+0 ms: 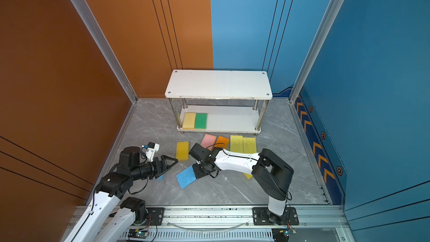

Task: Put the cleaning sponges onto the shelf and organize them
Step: 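Grasp the blue sponge with the right gripper and lift it while the left gripper approaches, then grasp the blue sponge with the left gripper while the right gripper opens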

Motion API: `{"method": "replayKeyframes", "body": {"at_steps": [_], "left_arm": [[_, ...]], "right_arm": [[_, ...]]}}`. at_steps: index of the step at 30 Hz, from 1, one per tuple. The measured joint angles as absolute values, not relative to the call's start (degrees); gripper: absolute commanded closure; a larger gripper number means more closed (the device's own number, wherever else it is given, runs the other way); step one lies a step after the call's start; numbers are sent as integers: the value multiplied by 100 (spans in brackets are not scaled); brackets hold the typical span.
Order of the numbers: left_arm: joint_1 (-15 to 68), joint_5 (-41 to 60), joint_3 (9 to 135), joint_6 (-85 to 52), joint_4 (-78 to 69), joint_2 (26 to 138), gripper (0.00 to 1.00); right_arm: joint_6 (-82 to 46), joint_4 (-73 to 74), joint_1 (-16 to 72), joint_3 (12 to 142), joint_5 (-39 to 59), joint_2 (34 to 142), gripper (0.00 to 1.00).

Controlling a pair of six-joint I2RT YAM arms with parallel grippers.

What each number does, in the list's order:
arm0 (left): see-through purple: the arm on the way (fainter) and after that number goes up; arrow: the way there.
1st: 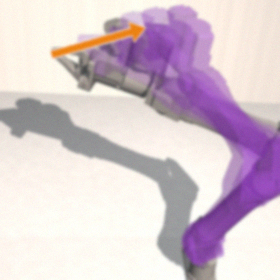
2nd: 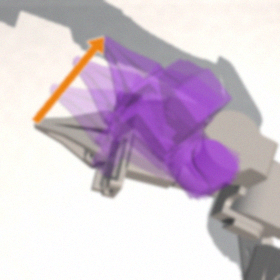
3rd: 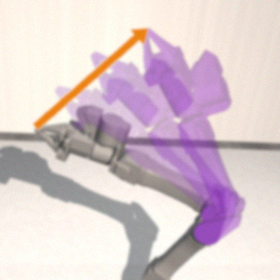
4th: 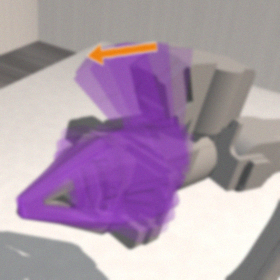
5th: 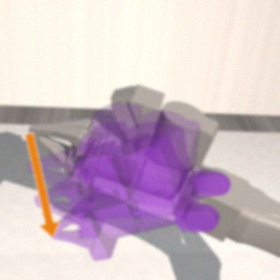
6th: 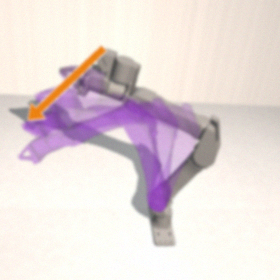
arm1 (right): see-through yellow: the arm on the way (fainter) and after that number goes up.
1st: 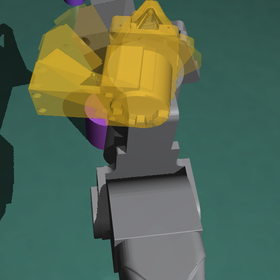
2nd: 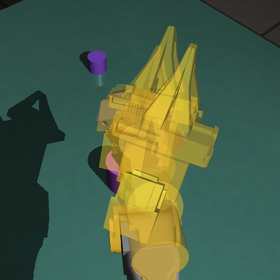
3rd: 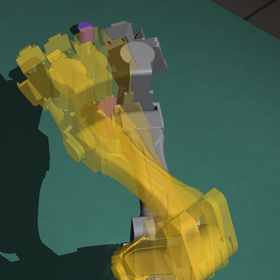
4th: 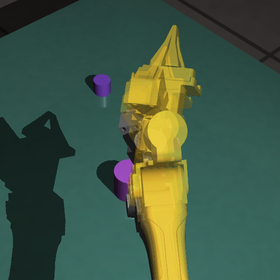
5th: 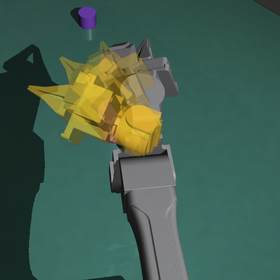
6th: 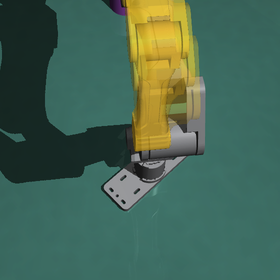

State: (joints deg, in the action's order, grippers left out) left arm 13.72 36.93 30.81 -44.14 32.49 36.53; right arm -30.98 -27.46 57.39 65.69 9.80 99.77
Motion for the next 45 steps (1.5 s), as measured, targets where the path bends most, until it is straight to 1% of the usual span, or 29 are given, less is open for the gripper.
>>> {"method": "replayKeyframes", "body": {"at_steps": [3, 7, 13, 15, 18, 21, 27, 29, 31, 44, 45], "left_arm": [[1898, 3612, 3164, -4270, 3245, 4156, 20], [2534, 3472, 3496, -4018, 3240, 4969, 20], [3022, 3454, 4128, -3691, 3190, 5658, 20], [3083, 3483, 4239, -3583, 3144, 5787, 21], [3109, 3603, 4259, -3527, 3046, 5898, 24], [3133, 3736, 4237, -3555, 2847, 5937, 24], [3011, 3688, 4239, -3494, 2768, 5916, 9], [2956, 3684, 4241, -3476, 2766, 5894, 7], [2930, 3695, 4246, -3468, 2757, 5894, 7], [2976, 4278, 4115, -3793, 2008, 5894, 13], [2991, 4287, 4112, -3800, 1988, 5894, 18]], "right_arm": [[-2475, -3063, 5424, 6560, 1022, 9343, 100], [-1634, -3503, 5260, 6600, 1234, 8641, 100], [-714, -4095, 5006, 6711, 1721, 8263, 100], [-526, -4228, 4912, 6711, 1835, 8162, 100], [-329, -4344, 4783, 6711, 2016, 7992, 100], [-211, -4431, 4672, 6711, 2161, 7865, 100], [-75, -4560, 4510, 6711, 2283, 7780, 100], [-40, -4598, 4486, 6711, 2307, 7780, 100], [-16, -4617, 4464, 6711, 2357, 7778, 100], [21, -4661, 4456, 6864, 2556, 7778, 100], [21, -4661, 4456, 6875, 2556, 7778, 100]]}}
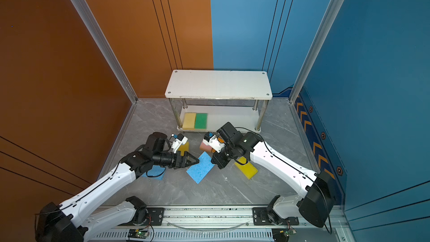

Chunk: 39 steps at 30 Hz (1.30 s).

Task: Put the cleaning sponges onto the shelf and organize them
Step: 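Grasp the blue sponge with the left gripper while the right gripper opens, then hold the blue sponge up with the left gripper beside the open right gripper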

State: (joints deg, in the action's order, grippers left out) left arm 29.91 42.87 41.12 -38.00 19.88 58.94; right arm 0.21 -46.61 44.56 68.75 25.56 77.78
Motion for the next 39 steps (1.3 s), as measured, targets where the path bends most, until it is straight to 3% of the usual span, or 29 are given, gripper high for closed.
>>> {"method": "replayKeyframes", "body": {"at_steps": [10, 20, 22, 23, 25, 26, 31, 39], "left_arm": [[3208, 4412, 4014, -4038, 1623, 6012, 43], [3232, 4619, 3793, -4447, 906, 6040, 91], [3227, 4665, 3728, -4560, 698, 6055, 93], [3227, 4683, 3701, -4615, 596, 6069, 94], [3225, 4698, 3645, -4744, 401, 6090, 94], [3212, 4696, 3614, -4821, 311, 6099, 95], [3201, 4322, 3450, -5345, -128, 6016, 97], [3813, 1459, 2344, -6606, -893, 4580, 98]], "right_arm": [[19, -4650, 4456, 6897, 2630, 7778, 100], [16, -4648, 4379, 6897, 2665, 7767, 100], [3, -4646, 4333, 6897, 2681, 7730, 93], [-12, -4641, 4305, 6897, 2685, 7699, 83], [-113, -4615, 4252, 6897, 2681, 7609, 54], [-143, -4589, 4217, 6897, 2674, 7555, 48], [-701, -4510, 4101, 6978, 2067, 7271, 44], [-2746, -3435, 4117, 6141, 1330, 6407, 42]]}}
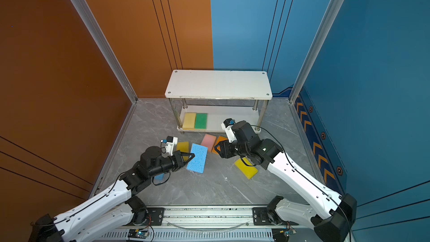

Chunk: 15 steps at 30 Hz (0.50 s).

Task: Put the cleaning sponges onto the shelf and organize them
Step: 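Hold the blue sponge up with the left gripper beside the open right gripper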

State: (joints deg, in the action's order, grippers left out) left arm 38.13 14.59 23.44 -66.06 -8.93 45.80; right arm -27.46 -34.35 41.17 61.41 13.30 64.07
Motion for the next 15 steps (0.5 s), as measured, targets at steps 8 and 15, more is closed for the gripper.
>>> {"method": "replayKeyframes", "body": {"at_steps": [8, 15], "left_arm": [[4338, -423, 1863, -7203, -1251, 3977, 98], [4394, -880, 1750, -7382, -1452, 3822, 97]], "right_arm": [[-4106, -2630, 4890, 5555, 1221, 6394, 35], [-4613, -1911, 5282, 5535, 1291, 6823, 39]]}}
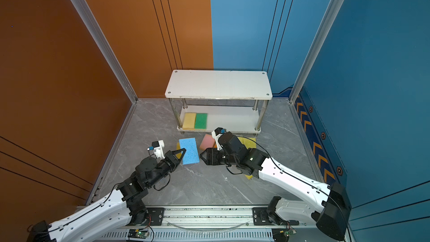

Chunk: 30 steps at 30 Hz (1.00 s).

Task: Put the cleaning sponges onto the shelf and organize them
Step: 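Hold the blue sponge up with the left gripper beside the open right gripper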

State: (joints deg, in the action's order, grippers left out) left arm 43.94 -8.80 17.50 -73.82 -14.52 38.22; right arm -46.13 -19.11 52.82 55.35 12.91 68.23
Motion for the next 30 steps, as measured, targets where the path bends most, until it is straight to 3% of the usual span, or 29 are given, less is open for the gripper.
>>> {"method": "replayKeyframes", "body": {"at_steps": [14, 30], "left_arm": [[4351, -963, 1658, -7511, -1535, 3677, 97], [4303, -746, 1658, -7511, -1573, 3798, 97]], "right_arm": [[-4845, -1367, 5524, 5535, 1374, 7426, 55], [-4856, -1135, 5485, 5537, 1496, 7631, 57]]}}
